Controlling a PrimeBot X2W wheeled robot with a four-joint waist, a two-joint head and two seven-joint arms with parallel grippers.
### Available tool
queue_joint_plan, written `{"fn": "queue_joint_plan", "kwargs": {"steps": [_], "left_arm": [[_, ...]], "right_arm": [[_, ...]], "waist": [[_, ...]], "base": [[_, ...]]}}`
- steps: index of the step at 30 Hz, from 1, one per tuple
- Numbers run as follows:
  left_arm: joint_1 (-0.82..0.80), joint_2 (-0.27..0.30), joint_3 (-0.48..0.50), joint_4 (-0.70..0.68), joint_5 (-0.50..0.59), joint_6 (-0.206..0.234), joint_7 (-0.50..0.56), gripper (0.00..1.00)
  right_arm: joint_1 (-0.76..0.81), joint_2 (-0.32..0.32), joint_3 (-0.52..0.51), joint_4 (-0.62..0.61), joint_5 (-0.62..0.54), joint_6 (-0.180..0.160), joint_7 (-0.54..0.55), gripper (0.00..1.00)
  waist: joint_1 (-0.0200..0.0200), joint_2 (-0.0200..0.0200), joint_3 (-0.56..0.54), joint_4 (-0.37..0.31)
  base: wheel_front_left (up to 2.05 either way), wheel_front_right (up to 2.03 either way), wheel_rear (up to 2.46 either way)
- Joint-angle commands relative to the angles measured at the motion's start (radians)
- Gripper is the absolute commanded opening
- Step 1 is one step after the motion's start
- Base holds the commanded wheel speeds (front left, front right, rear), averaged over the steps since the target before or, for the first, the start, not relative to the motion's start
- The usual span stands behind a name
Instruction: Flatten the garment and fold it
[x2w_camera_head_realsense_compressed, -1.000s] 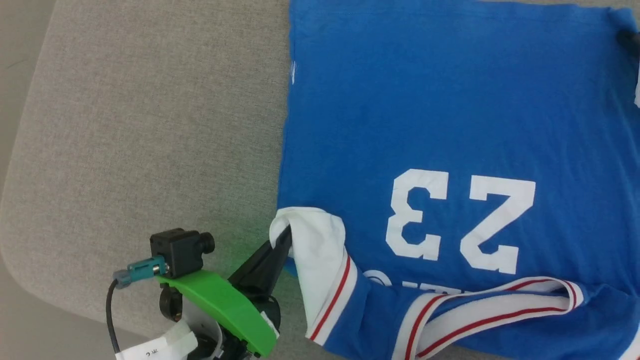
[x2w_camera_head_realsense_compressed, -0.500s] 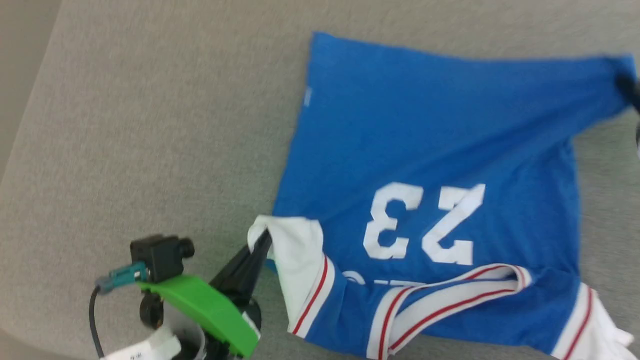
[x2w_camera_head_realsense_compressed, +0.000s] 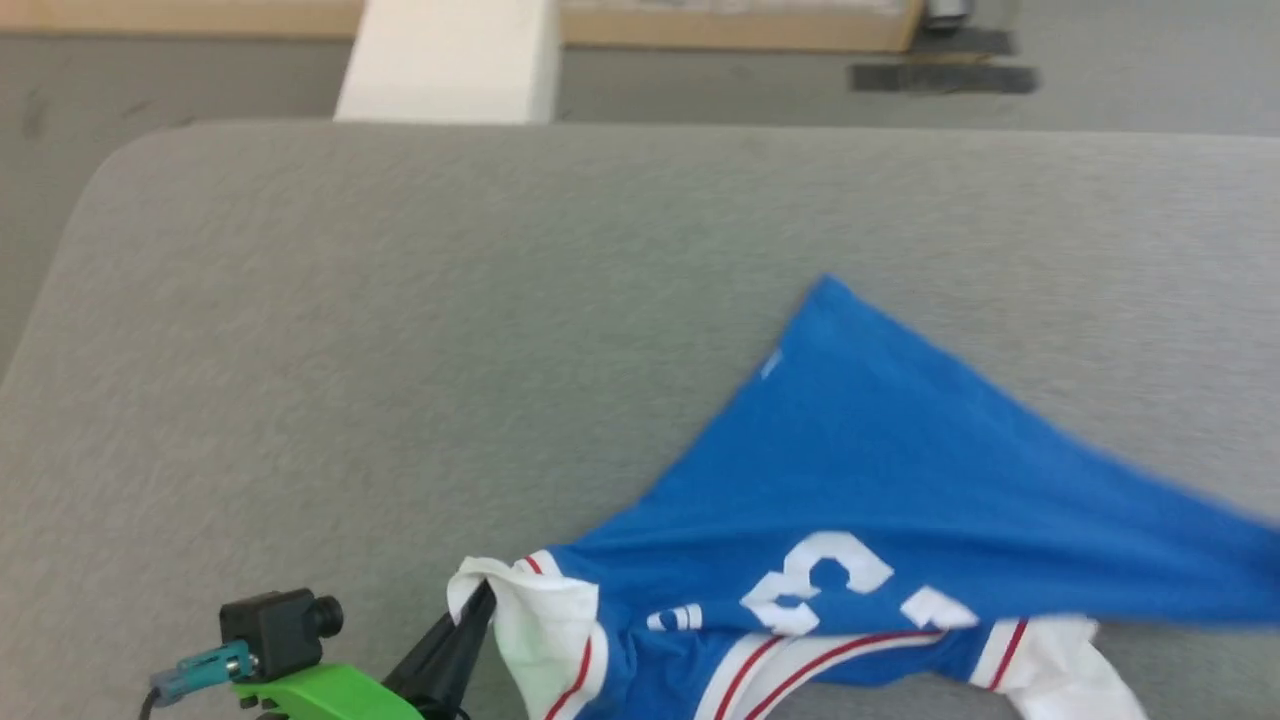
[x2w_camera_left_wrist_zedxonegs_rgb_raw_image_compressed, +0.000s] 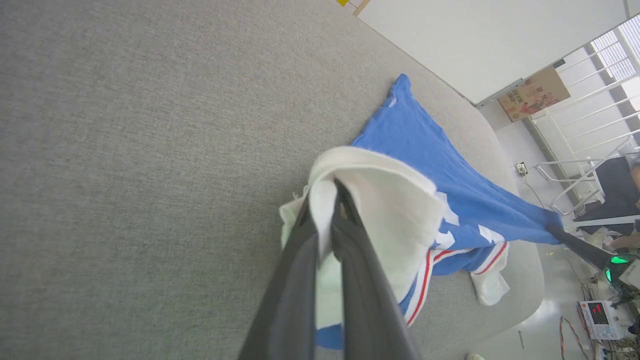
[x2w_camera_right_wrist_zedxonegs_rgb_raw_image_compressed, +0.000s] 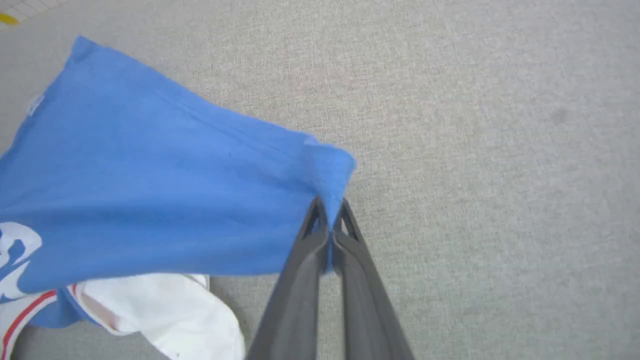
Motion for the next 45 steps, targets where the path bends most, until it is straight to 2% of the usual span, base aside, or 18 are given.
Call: {"fn": "queue_joint_plan", "kwargs": {"steps": [1,5,9,15,17,18,19,24,26,31,34,39,45], "left_arm": [[0.008,0.011,0.009,-0.011,-0.001,0.007,-0.003,0.0],[0.013,0.023,0.012,-0.03,-0.002,0.016,0.008,0.0],[0.013,0.027,0.009,-0.038,-0.003,0.024,0.021,0.0],[0.01,0.022,0.0,-0.042,-0.005,0.033,0.03,0.0],[0.007,0.018,-0.003,-0.041,-0.006,0.032,0.032,0.0],[0.005,0.016,-0.005,-0.04,-0.006,0.032,0.032,0.0],[0.003,0.015,-0.008,-0.039,-0.005,0.031,0.033,0.0],[-0.008,0.006,-0.016,-0.035,-0.001,0.025,0.029,0.0],[-0.014,0.003,-0.019,-0.035,0.002,0.021,0.028,0.0],[-0.036,-0.004,-0.023,-0.042,0.014,0.011,0.019,0.0],[-0.057,-0.011,-0.029,-0.046,0.023,0.006,0.016,0.0],[-0.116,-0.023,-0.046,-0.047,0.042,-0.009,0.027,0.0],[-0.182,-0.044,-0.068,-0.034,0.061,-0.023,0.04,0.0]], "right_arm": [[0.037,0.034,-0.014,-0.025,-0.007,-0.001,0.004,0.0],[0.128,0.12,-0.019,-0.068,-0.034,-0.001,-0.001,0.0],[0.127,0.15,0.038,-0.036,-0.078,-0.001,-0.046,0.0],[0.056,0.161,0.131,0.092,-0.112,-0.001,-0.126,0.0],[0.034,0.156,0.156,0.14,-0.122,-0.001,-0.149,0.37],[0.026,0.151,0.168,0.162,-0.126,-0.001,-0.158,0.73],[0.02,0.146,0.176,0.178,-0.126,-0.001,-0.165,1.0],[0.029,0.099,0.166,0.162,-0.09,-0.001,-0.134,1.0],[0.048,0.072,0.137,0.109,-0.071,-0.001,-0.092,1.0],[0.044,0.013,0.036,-0.114,-0.047,-0.001,0.008,1.0],[-0.021,-0.01,0.034,-0.201,-0.038,-0.001,0.05,1.0],[-0.198,-0.04,0.15,-0.214,-0.057,-0.001,0.09,1.0],[-0.422,-0.056,0.343,-0.058,-0.082,-0.001,0.115,1.0]], "waist": [[0.0001,0.0,-0.068,-0.088],[0.0001,0.0,-0.06,-0.096],[0.0001,0.0,-0.063,-0.098],[0.0001,0.0,-0.078,-0.104],[0.0001,0.0,-0.083,-0.108],[0.0001,0.0,-0.086,-0.109],[0.0001,0.0,-0.087,-0.109],[0.0001,0.0,-0.084,-0.106],[0.0001,0.0,-0.076,-0.099],[0.0001,0.0,-0.039,-0.073],[0.0001,0.0,-0.007,-0.051],[0.0001,0.0,0.061,0.001],[0.0001,0.0,0.138,0.061]], "base": [[0.0,0.0,0.0],[0.0,0.0,0.0],[0.0,0.0,0.0],[0.0,0.0,0.0],[0.0,0.0,0.0],[0.0,0.0,0.0],[0.0,0.0,0.0],[0.0,0.0,0.0],[0.0,0.0,0.0],[0.0,0.0,0.0],[0.0,0.0,0.0],[0.0,0.0,0.0],[0.0,0.0,0.0]]}}
